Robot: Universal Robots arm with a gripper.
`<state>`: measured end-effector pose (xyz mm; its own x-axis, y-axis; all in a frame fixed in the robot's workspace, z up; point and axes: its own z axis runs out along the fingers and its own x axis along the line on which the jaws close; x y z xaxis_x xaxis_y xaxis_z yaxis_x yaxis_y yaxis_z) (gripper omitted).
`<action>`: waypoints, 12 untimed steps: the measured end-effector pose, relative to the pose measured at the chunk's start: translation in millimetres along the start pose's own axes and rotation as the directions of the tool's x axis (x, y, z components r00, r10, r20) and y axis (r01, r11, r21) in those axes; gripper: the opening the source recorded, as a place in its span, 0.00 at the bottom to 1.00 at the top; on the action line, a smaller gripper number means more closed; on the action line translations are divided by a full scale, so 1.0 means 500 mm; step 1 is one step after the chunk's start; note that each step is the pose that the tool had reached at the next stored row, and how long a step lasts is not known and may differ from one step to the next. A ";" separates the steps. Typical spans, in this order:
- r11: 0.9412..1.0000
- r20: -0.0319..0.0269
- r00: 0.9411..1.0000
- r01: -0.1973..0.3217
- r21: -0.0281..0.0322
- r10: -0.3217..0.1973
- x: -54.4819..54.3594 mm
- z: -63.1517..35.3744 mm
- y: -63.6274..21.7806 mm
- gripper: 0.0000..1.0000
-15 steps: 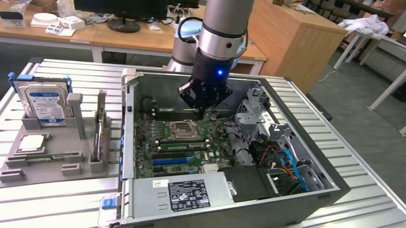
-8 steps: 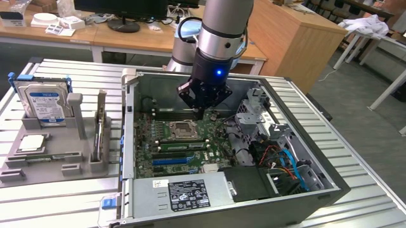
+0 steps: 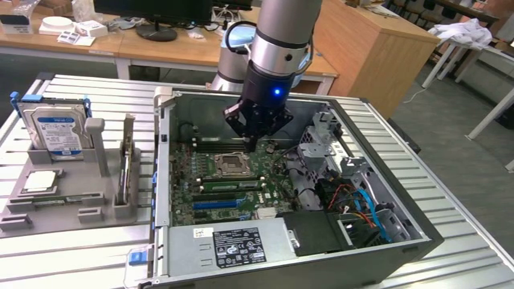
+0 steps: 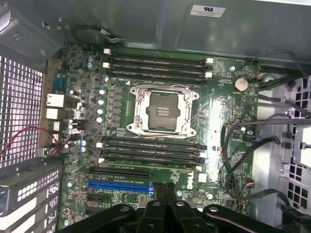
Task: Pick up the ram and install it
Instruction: 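Press down the ram until it locks into place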
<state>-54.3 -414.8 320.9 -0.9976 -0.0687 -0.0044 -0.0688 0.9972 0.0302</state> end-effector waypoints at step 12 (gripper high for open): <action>1.000 0.000 1.000 -0.019 0.000 0.019 0.000 -0.007 0.001 0.11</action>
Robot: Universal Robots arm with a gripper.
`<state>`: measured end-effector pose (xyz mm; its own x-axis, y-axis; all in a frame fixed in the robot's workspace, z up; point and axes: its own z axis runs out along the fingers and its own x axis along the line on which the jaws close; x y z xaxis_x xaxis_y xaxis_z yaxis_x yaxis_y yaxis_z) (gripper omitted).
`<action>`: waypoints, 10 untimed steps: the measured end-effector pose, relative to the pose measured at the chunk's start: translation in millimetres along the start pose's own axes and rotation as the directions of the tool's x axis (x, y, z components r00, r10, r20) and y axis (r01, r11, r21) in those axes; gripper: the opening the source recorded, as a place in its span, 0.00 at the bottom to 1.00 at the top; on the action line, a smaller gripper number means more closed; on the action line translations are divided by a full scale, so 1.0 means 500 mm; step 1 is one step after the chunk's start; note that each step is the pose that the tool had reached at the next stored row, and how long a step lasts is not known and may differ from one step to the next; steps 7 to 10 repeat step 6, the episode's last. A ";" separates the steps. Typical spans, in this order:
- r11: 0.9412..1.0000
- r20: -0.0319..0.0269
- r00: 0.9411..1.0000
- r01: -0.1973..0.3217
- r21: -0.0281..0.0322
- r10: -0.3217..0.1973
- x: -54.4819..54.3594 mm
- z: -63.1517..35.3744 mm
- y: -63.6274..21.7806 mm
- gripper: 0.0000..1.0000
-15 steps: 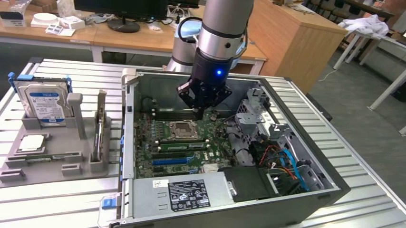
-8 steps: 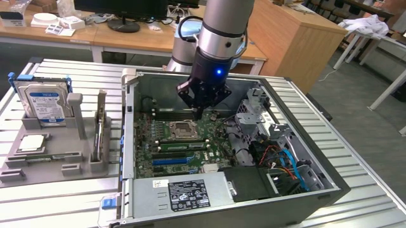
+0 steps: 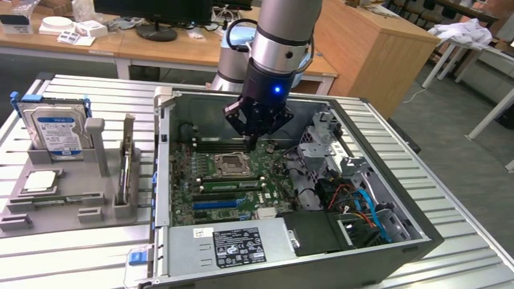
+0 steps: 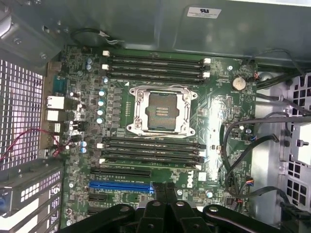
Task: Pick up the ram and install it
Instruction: 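Press down the ram until it locks into place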
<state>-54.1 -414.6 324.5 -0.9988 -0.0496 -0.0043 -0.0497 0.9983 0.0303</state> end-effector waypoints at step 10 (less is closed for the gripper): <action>1.000 0.000 1.000 -0.001 0.000 0.001 0.000 0.000 0.000 0.11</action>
